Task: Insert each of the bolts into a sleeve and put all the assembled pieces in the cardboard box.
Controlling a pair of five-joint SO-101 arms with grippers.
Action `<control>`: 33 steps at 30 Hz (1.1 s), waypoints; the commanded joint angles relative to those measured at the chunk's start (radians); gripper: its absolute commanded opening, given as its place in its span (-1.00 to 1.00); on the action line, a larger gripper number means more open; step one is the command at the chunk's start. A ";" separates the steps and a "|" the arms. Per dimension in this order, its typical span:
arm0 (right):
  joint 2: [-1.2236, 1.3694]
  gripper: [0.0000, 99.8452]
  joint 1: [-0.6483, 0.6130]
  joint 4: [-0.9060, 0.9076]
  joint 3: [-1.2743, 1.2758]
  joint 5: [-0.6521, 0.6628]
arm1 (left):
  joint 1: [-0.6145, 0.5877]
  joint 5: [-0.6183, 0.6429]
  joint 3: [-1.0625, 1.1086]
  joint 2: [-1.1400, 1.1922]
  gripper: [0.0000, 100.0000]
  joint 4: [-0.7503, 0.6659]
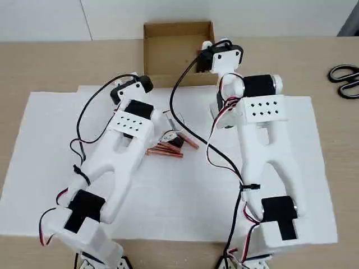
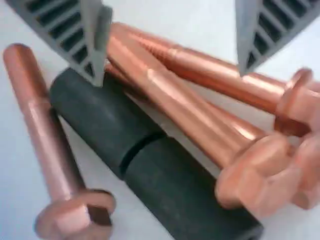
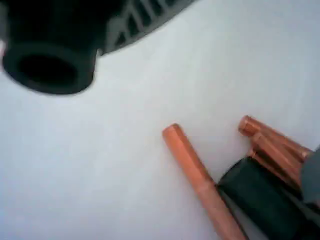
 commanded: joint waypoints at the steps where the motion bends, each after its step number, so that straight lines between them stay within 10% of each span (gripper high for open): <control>1: -0.058 -0.99 0.007 -0.019 -0.005 0.005 | -0.003 0.011 -0.048 0.000 -0.67 -0.018; 33: -0.058 -0.99 0.007 -0.019 -0.005 0.003 | -0.005 0.008 -0.004 0.003 -0.67 -0.081</control>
